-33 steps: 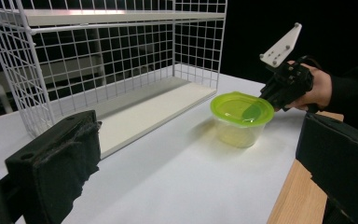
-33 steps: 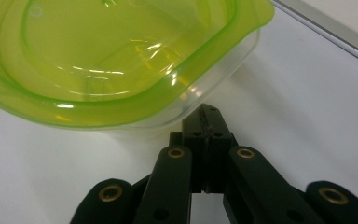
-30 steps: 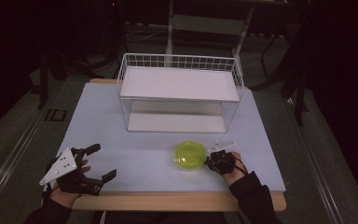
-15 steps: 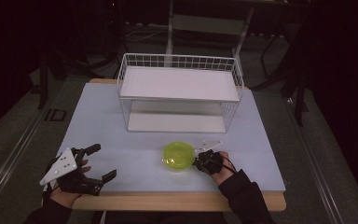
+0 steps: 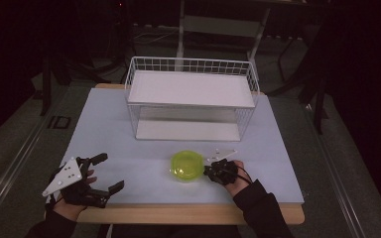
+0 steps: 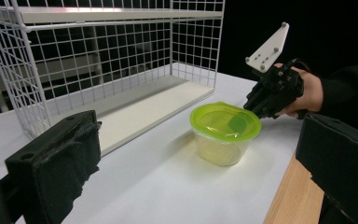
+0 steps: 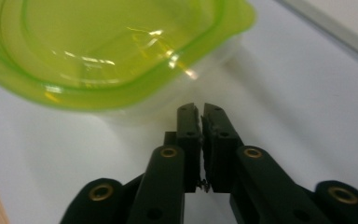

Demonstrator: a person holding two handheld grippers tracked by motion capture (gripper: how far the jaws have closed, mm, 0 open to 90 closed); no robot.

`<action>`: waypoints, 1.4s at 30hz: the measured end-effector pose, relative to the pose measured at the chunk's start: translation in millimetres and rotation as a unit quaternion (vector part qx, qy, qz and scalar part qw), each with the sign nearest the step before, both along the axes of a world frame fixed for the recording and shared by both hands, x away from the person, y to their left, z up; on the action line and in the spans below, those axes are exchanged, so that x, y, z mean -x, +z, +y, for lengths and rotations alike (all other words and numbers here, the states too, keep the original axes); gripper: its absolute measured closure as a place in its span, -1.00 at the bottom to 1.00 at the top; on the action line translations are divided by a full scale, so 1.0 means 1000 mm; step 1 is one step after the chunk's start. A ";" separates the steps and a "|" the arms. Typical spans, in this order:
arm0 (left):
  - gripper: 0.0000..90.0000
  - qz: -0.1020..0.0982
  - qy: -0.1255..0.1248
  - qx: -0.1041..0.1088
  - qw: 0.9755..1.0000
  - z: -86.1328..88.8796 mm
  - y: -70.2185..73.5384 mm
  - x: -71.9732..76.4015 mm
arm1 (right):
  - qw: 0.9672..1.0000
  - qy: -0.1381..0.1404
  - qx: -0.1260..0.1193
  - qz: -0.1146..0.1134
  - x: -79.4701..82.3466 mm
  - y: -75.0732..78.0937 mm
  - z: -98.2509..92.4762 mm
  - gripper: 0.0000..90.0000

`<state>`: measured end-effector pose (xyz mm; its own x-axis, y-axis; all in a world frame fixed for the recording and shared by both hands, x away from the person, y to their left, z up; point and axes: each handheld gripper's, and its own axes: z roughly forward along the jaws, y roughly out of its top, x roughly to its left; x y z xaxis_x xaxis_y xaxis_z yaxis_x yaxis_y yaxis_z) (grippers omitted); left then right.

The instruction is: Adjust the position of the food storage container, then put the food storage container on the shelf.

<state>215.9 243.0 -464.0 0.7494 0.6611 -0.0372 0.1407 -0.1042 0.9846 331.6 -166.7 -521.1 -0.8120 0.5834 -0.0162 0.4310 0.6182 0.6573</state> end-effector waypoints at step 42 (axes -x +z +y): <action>-0.99 0.063 -0.114 -0.036 0.991 -0.081 0.051 -0.044 | 0.983 -0.023 -0.099 -0.154 0.050 0.109 -0.031 -0.67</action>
